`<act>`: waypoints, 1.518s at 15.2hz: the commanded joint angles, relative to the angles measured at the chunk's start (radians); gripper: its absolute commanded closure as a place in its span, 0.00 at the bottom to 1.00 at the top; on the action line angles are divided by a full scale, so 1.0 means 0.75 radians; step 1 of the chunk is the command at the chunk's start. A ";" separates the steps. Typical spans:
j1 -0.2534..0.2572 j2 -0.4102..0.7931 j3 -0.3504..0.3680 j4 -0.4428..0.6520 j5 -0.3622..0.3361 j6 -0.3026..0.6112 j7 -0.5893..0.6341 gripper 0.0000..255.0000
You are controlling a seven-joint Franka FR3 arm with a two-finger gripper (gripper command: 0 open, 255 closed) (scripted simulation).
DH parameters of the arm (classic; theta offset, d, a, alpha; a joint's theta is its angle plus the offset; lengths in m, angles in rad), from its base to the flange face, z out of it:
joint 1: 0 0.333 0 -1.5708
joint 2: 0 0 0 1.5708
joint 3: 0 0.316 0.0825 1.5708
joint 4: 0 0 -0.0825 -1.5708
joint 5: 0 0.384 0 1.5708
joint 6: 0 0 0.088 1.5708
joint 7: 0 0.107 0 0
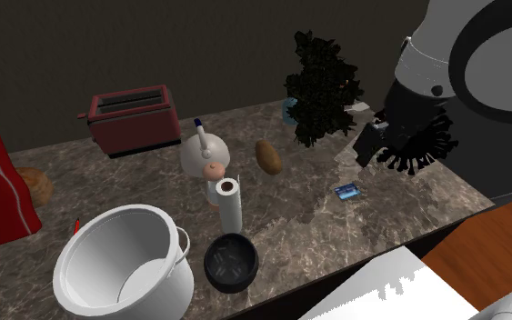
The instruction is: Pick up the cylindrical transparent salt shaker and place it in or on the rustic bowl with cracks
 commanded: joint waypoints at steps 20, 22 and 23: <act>0.035 0.862 0.271 0.403 0.042 0.416 0.455 0.00; 0.042 0.965 0.289 0.484 0.022 0.433 0.503 0.00; 0.047 1.017 0.297 0.527 0.011 0.439 0.527 0.00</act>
